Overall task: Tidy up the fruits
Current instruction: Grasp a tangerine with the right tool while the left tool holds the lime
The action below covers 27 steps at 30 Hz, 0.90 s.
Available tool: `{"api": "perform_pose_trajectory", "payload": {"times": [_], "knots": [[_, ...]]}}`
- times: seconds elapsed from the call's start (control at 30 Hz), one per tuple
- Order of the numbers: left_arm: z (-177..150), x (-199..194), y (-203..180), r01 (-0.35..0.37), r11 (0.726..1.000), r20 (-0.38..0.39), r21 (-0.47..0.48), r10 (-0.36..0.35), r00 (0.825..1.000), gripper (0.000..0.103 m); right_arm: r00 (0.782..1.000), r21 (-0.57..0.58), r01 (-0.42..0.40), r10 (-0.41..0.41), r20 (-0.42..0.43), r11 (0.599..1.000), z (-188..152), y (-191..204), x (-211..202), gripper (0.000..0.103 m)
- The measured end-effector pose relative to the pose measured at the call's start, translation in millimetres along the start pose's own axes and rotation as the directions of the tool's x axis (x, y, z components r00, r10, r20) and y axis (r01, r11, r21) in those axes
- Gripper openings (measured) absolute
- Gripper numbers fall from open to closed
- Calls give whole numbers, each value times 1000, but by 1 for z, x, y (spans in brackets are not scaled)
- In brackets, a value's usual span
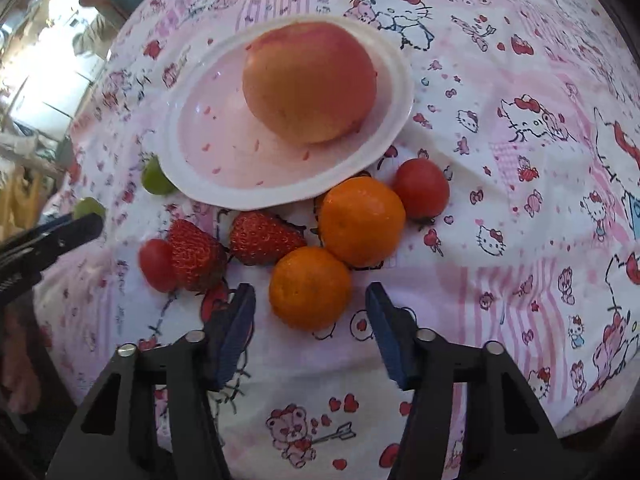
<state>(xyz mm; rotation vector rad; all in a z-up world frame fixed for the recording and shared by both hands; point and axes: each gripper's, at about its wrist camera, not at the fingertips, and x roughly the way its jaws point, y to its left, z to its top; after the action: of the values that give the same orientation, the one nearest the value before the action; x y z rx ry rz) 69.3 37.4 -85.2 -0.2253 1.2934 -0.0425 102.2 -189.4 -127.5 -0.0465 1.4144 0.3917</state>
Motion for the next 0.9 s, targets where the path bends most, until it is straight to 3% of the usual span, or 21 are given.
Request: {"api": "perform_pose_trajectory", "payload": {"times": [0.1, 0.53, 0.9], "knots": [[0, 1, 1, 0, 1000, -3, -1, 0, 1000, 26, 1000, -11, 1, -1, 1, 1000, 1, 2, 2, 45], [-1, 4, -4, -27, 1000, 19, 14, 27, 999, 26, 996, -2, -67, 67, 52, 998, -14, -1, -23, 44], [22, -22, -7, -31, 999, 107, 25, 28, 994, 26, 961, 70, -175, 155, 230, 982, 8, -23, -91, 44]]}}
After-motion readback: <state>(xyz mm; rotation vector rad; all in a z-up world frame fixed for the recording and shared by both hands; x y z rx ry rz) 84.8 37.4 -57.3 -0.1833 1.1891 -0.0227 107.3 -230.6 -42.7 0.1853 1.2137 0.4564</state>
